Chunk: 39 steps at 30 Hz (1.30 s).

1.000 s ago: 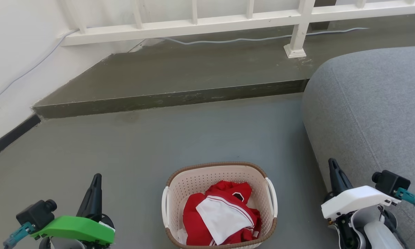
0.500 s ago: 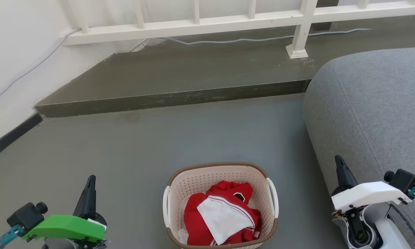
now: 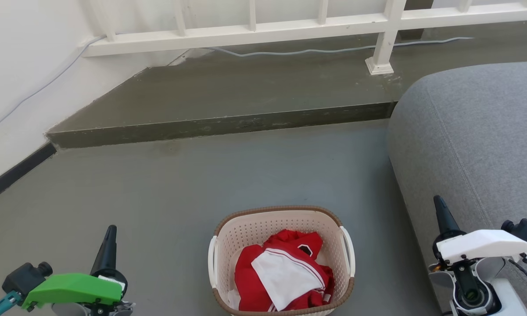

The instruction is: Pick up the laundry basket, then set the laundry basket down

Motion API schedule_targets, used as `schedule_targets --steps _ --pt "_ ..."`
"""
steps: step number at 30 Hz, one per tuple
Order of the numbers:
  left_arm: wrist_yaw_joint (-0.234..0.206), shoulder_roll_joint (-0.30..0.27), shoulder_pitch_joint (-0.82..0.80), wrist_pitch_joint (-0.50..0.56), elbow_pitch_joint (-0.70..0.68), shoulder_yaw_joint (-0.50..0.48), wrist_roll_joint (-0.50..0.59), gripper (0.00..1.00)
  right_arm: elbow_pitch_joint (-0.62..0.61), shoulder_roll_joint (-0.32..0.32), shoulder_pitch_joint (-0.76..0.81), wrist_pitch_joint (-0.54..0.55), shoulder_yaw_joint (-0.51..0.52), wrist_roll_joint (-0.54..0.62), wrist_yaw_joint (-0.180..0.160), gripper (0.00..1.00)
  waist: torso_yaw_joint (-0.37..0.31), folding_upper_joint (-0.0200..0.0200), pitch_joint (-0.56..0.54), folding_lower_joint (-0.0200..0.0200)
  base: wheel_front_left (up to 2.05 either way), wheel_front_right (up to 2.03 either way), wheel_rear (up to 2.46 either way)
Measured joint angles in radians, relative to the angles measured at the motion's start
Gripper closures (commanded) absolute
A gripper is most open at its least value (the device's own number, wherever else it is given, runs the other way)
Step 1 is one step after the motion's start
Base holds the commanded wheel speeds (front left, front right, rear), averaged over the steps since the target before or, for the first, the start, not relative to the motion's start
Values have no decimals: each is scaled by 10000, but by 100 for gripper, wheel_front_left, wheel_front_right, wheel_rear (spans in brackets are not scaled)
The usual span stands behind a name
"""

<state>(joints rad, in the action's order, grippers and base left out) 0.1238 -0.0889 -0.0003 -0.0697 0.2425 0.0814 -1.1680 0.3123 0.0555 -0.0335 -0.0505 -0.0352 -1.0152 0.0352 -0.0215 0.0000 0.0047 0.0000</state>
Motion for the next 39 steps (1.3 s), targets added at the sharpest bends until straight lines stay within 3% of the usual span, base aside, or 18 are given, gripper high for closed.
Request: schedule_targets --steps 39 --pt "0 182 -438 1243 303 -1003 -3935 100 -213 -159 -209 1327 1429 -4945 704 100 184 0 -18 0 0 0 0"
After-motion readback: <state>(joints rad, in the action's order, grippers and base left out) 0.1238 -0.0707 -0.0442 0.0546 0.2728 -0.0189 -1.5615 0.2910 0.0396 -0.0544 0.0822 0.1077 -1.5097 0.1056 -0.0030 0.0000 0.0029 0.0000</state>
